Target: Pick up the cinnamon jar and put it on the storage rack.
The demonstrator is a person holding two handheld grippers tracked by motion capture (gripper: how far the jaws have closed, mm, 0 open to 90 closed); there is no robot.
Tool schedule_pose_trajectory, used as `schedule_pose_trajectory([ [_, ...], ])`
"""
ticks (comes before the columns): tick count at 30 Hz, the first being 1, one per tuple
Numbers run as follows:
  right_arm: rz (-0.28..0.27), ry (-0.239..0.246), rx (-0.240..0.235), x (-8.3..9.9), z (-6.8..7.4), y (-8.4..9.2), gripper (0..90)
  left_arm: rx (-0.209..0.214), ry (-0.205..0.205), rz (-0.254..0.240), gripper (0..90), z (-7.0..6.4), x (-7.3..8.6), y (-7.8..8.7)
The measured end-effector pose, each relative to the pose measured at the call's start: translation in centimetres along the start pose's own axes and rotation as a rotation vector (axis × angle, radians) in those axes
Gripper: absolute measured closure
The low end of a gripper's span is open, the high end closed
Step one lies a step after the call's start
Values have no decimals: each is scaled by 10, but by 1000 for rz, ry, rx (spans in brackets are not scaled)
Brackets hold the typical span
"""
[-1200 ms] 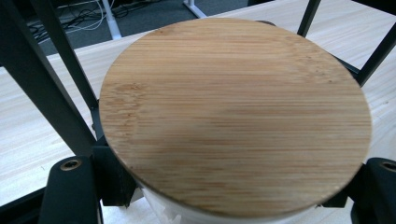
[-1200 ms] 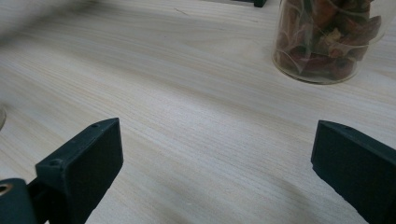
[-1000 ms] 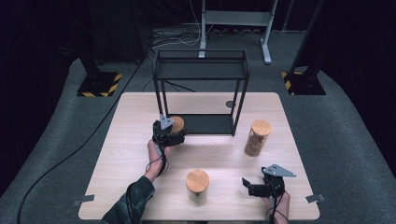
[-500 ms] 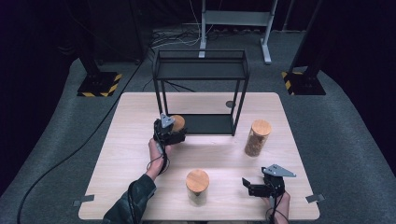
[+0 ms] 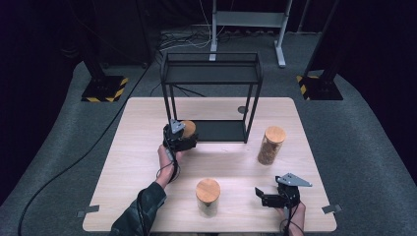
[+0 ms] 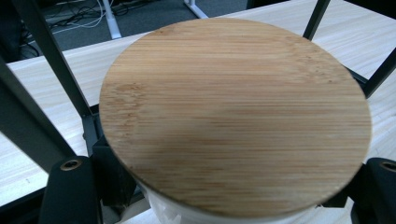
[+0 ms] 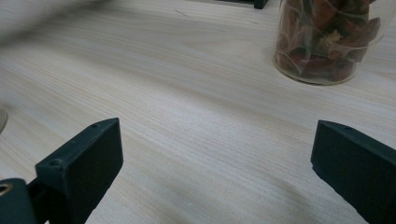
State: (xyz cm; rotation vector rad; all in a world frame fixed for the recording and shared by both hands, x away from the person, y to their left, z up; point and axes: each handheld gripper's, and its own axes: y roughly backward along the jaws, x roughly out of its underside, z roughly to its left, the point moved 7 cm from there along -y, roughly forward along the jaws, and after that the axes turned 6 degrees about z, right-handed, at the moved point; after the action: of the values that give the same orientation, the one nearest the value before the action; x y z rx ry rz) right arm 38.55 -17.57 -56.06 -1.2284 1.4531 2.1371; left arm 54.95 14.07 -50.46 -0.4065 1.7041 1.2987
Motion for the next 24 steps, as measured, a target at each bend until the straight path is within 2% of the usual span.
schedule_pose_trajectory([
  [24, -7, 0, -5, 0, 0, 1, 13, -11, 2, 2, 253, -2, -17, -17],
])
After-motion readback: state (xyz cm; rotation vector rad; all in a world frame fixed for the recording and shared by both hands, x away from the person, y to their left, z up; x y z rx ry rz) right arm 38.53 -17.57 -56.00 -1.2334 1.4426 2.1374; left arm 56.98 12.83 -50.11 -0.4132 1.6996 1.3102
